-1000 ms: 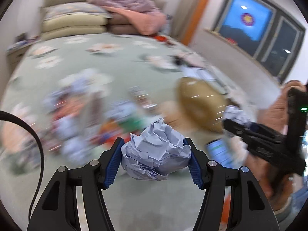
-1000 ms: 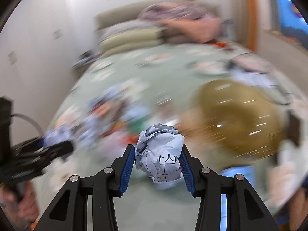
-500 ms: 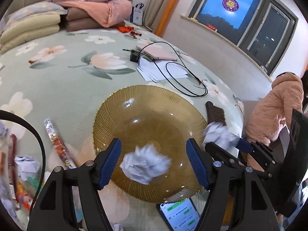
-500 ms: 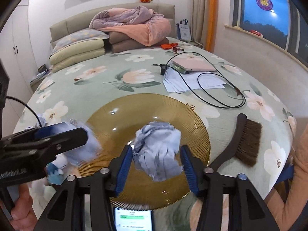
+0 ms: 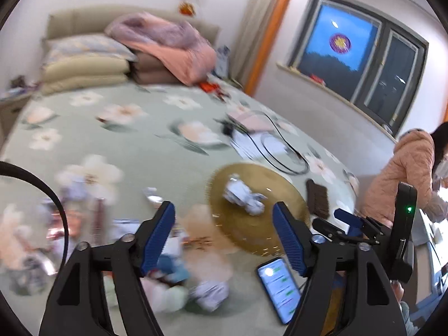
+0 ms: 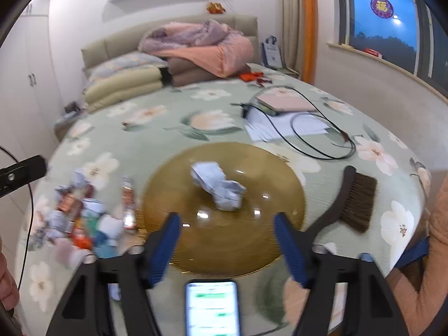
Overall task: Organize objects
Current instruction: 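Open the left tool over the gold plate while the right tool releases its paper ball, then grasp the blue plaid bow with the left tool while the right grasps the bear plush, then carry the bow and plush to the gold plate and open both tools, then grasp the orange candy box with the left tool while the right grasps the three-bear plush, then carry the candy box and plush to the gold plate and open both tools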
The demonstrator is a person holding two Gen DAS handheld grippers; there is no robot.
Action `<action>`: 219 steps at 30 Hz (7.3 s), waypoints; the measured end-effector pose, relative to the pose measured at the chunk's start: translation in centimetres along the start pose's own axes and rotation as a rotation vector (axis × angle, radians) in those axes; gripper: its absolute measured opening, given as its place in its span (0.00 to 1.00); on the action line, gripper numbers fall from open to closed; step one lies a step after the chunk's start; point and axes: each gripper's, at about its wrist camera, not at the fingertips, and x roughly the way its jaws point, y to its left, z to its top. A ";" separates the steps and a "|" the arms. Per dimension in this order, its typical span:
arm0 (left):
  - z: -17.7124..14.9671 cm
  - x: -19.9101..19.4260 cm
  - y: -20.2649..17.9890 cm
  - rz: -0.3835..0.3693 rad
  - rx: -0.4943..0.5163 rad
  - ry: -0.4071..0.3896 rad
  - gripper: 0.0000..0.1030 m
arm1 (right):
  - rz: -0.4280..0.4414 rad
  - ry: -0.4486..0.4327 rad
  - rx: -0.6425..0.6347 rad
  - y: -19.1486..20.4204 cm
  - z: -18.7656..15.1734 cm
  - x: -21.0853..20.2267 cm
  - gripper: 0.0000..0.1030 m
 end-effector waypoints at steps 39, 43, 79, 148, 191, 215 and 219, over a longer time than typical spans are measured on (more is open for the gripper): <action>-14.1 2.7 29.7 0.500 -0.198 0.234 0.49 | 0.279 0.240 -0.308 21.4 -9.2 10.2 0.87; -15.0 1.1 28.9 0.449 -0.247 0.227 0.49 | 0.310 0.251 -0.360 23.3 -8.9 11.0 0.87; -21.0 -6.7 15.8 0.364 -0.226 0.278 0.49 | 0.413 0.489 -0.175 22.0 -17.3 6.3 0.71; -15.9 -6.7 24.2 0.375 -0.440 0.143 0.95 | 0.349 0.342 -0.147 19.4 -11.8 4.1 0.76; -21.1 -5.7 22.2 0.417 -0.248 0.314 0.15 | 0.248 0.539 -0.162 25.8 -15.6 7.2 0.67; -22.7 -2.2 18.0 0.574 -0.123 0.343 0.18 | 0.305 0.312 -0.407 26.8 -19.6 5.3 0.61; -22.1 -1.8 15.5 0.602 -0.075 0.348 0.14 | 0.390 0.298 -0.350 26.8 -20.5 3.8 0.59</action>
